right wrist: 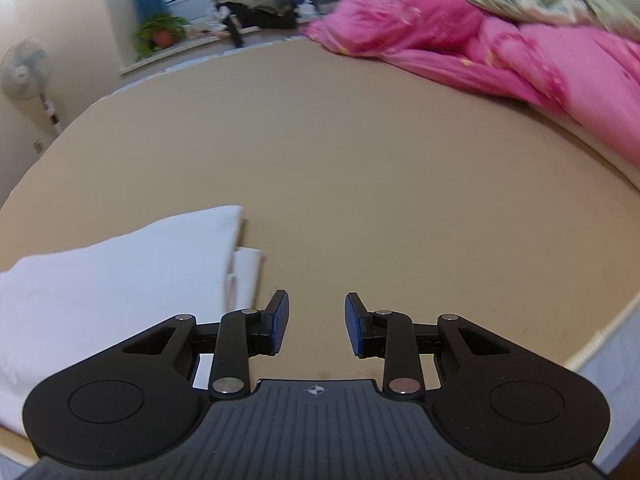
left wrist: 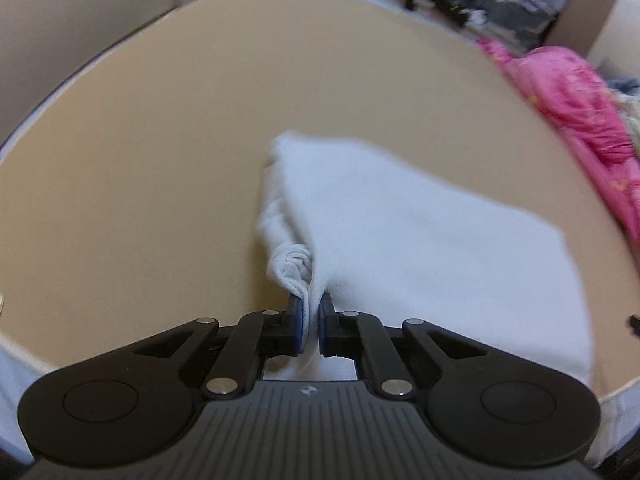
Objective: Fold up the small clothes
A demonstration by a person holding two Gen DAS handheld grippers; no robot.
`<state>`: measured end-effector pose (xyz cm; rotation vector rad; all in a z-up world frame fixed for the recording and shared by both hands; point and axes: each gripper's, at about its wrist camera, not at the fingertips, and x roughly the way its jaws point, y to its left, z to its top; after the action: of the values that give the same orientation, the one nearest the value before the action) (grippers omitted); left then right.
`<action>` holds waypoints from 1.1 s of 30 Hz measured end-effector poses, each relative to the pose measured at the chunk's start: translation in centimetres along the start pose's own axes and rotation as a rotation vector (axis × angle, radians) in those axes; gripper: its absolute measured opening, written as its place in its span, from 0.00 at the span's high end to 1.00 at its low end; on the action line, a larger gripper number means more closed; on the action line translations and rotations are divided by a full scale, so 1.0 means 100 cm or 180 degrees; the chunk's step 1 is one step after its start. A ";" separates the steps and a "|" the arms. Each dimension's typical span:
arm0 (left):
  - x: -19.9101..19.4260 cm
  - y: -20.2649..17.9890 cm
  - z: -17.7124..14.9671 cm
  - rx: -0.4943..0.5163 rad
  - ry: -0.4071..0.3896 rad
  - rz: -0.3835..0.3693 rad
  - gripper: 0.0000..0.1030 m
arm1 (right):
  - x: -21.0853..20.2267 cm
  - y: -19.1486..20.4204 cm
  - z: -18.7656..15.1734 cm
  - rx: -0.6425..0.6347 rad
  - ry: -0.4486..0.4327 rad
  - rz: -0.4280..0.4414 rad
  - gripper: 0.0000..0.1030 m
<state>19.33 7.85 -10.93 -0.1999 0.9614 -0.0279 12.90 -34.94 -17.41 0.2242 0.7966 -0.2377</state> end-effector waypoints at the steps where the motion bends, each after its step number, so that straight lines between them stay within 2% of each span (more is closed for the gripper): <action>1: -0.007 -0.016 0.005 0.0058 -0.0051 -0.0077 0.93 | -0.001 -0.003 0.001 0.0032 -0.0014 0.0008 0.69; 4: -0.026 -0.083 0.015 0.0295 -0.0142 -0.0389 0.93 | -0.003 -0.009 0.004 0.0048 -0.0097 0.0044 0.69; 6: -0.031 -0.139 0.015 0.0434 -0.0148 -0.0678 0.93 | -0.005 -0.012 0.005 0.0073 -0.0142 0.0076 0.69; 11: -0.012 -0.274 -0.019 0.0741 0.0042 -0.1219 0.92 | -0.007 -0.024 0.010 0.0241 -0.0223 0.0117 0.69; 13: 0.013 -0.316 -0.039 0.0830 0.0289 -0.1408 0.88 | -0.007 -0.029 0.011 0.0323 -0.0246 0.0137 0.69; 15: 0.039 -0.342 -0.054 0.0945 0.0783 -0.1729 0.84 | -0.006 -0.034 0.013 0.0402 -0.0261 0.0168 0.69; 16: 0.046 -0.344 -0.055 0.0980 0.0796 -0.1717 0.85 | -0.005 -0.037 0.014 0.0441 -0.0259 0.0193 0.69; 17: 0.046 -0.337 -0.053 0.0983 0.0646 -0.1679 0.84 | -0.003 -0.040 0.014 0.0494 -0.0240 0.0239 0.69; 18: 0.041 -0.322 -0.050 0.0961 0.0475 -0.1673 0.84 | -0.002 -0.041 0.013 0.0533 -0.0213 0.0290 0.68; 20: 0.038 -0.284 -0.042 0.0867 0.0331 -0.1612 0.84 | 0.004 -0.044 0.012 0.0629 -0.0092 0.0510 0.68; 23: 0.039 -0.237 -0.038 0.0856 0.0206 -0.1319 0.85 | 0.018 -0.044 0.010 0.0736 0.0228 0.0922 0.66; 24: 0.042 -0.226 -0.041 0.0873 0.0216 -0.1266 0.85 | 0.023 -0.042 0.008 0.0760 0.0350 0.1042 0.60; 26: 0.053 -0.211 -0.052 0.0879 0.0322 -0.1260 0.85 | 0.034 -0.033 0.005 0.0707 0.0583 0.1164 0.57; 28: 0.075 -0.203 -0.071 0.0880 0.0579 -0.1272 0.85 | 0.044 -0.019 -0.001 0.0507 0.0833 0.1110 0.57; 29: 0.090 -0.203 -0.084 0.0934 0.0721 -0.1150 0.86 | 0.048 -0.011 -0.006 0.0391 0.0958 0.1060 0.59; 30: 0.102 -0.205 -0.095 0.1030 0.0806 -0.1059 0.87 | 0.051 -0.006 -0.010 0.0318 0.1038 0.1028 0.79; 31: 0.102 -0.203 -0.103 0.1117 0.0747 -0.1045 0.87 | 0.050 -0.001 -0.015 0.0301 0.1066 0.1071 0.92; 32: 0.096 -0.202 -0.108 0.1229 0.0638 -0.1031 0.87 | 0.047 -0.001 -0.016 0.0325 0.1035 0.1131 0.96; 33: 0.093 -0.207 -0.108 0.1294 0.0635 -0.1057 0.87 | 0.043 -0.005 -0.017 0.0359 0.0980 0.1151 0.97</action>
<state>17.23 -15.20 -20.69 0.0222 1.0904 -0.5526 14.53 -35.47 -21.72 0.5138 1.0309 0.0971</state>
